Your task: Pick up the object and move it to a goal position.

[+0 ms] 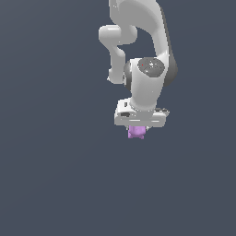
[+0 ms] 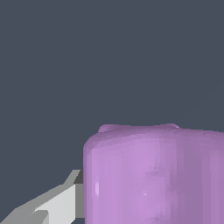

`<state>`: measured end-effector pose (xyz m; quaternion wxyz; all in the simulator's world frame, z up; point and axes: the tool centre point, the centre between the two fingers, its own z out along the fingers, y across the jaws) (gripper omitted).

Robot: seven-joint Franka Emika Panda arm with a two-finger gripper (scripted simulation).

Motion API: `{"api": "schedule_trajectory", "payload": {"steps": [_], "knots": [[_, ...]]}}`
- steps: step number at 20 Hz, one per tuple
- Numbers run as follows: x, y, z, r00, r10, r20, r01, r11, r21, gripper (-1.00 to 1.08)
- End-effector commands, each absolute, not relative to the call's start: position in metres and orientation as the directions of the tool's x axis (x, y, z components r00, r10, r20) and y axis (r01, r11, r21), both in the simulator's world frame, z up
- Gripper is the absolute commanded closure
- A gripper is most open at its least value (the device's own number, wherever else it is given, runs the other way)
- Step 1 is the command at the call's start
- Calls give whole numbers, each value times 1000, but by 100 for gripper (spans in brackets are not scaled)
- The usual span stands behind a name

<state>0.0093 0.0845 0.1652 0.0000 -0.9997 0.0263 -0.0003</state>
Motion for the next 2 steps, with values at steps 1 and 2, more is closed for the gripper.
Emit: {"api": "schedule_trajectory", "payload": {"steps": [1, 2], "knots": [[10, 84, 165, 999, -54, 0, -54, -999, 0, 108], [10, 83, 165, 999, -54, 0, -54, -999, 0, 108]]}}
